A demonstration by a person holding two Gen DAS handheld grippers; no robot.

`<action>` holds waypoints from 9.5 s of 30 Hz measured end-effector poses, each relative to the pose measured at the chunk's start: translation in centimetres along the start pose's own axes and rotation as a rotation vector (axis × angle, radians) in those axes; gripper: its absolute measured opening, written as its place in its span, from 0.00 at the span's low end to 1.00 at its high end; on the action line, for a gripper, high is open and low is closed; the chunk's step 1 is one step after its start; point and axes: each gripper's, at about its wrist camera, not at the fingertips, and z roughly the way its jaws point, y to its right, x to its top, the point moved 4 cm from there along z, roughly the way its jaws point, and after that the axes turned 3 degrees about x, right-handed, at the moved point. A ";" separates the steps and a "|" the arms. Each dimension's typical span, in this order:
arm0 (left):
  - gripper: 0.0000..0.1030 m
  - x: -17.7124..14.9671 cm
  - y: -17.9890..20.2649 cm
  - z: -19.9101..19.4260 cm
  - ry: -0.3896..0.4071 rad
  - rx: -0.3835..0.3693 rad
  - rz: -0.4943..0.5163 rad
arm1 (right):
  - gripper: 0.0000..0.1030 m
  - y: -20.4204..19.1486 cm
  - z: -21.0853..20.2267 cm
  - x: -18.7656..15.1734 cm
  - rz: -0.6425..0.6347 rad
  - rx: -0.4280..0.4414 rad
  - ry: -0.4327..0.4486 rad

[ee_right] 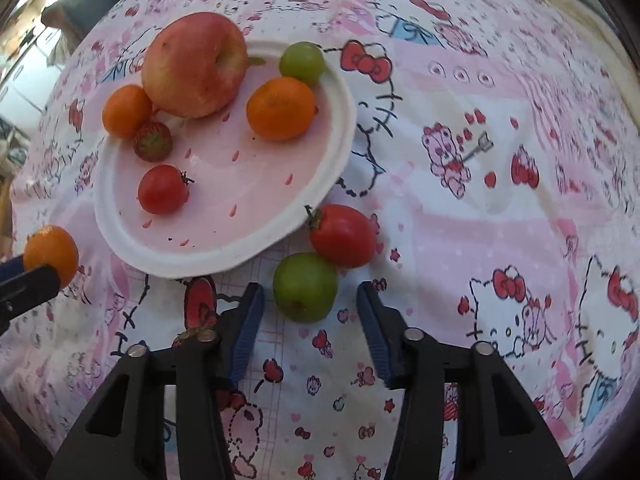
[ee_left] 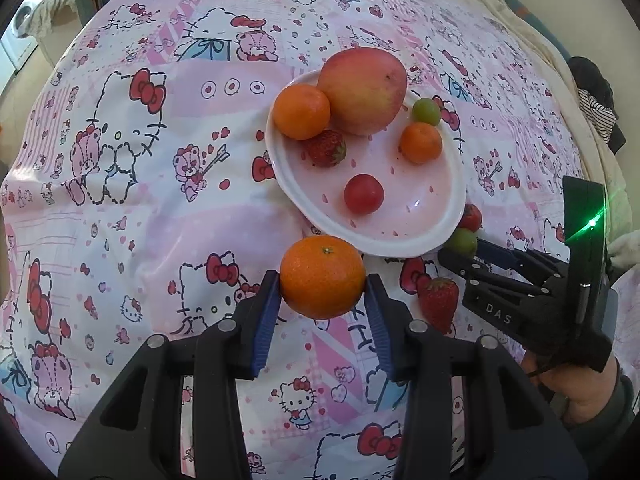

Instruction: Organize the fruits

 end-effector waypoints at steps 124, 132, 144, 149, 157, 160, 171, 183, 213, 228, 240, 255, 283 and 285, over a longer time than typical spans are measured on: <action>0.73 -2.0 10.2 3.9 -0.058 -0.035 0.311 | 0.69 9.3 -6.7 2.2 0.462 0.279 0.093; 0.29 -2.9 12.0 5.2 -0.062 0.016 0.385 | 0.69 10.4 -7.2 0.0 0.486 0.269 0.086; 0.07 -2.6 8.0 1.0 -0.018 -0.007 0.297 | 0.60 7.3 -3.9 0.6 0.434 0.358 0.009; 0.07 -2.0 6.1 0.2 -0.012 -0.030 0.239 | 0.50 6.7 -1.9 1.5 0.448 0.357 -0.028; 0.52 -2.2 6.1 1.8 -0.048 -0.076 0.171 | 0.46 5.9 0.8 1.9 0.440 0.368 -0.078; 0.57 -2.5 7.1 1.9 -0.050 -0.098 0.187 | 0.45 5.7 0.7 2.1 0.403 0.354 -0.058; 0.50 -2.3 10.7 5.4 -0.085 -0.053 0.245 | 0.38 7.1 -1.5 1.0 0.384 0.369 -0.003; 0.31 -0.7 8.7 0.6 0.026 -0.110 0.199 | 0.38 8.0 -3.9 1.0 0.405 0.387 0.055; 0.32 5.4 0.6 2.5 0.149 0.013 0.037 | 0.38 3.4 -1.8 5.0 0.302 0.460 0.069; 0.79 5.5 0.8 3.4 0.118 0.048 0.046 | 0.62 2.9 -0.9 5.6 0.292 0.461 0.035; 0.85 6.0 -1.0 -2.2 0.271 0.057 -0.007 | 0.82 2.9 -7.0 4.7 0.280 0.431 0.216; 0.86 0.0 -1.1 -9.2 0.330 0.046 0.001 | 0.98 0.8 -15.3 -3.2 0.236 0.211 0.443; 1.00 -2.5 0.1 -10.5 0.527 0.153 0.082 | 0.98 -1.8 -15.3 -4.5 0.103 0.039 0.603; 1.00 -2.5 0.1 -10.2 0.514 0.153 0.081 | 0.98 -1.7 -15.3 -4.5 0.111 0.037 0.601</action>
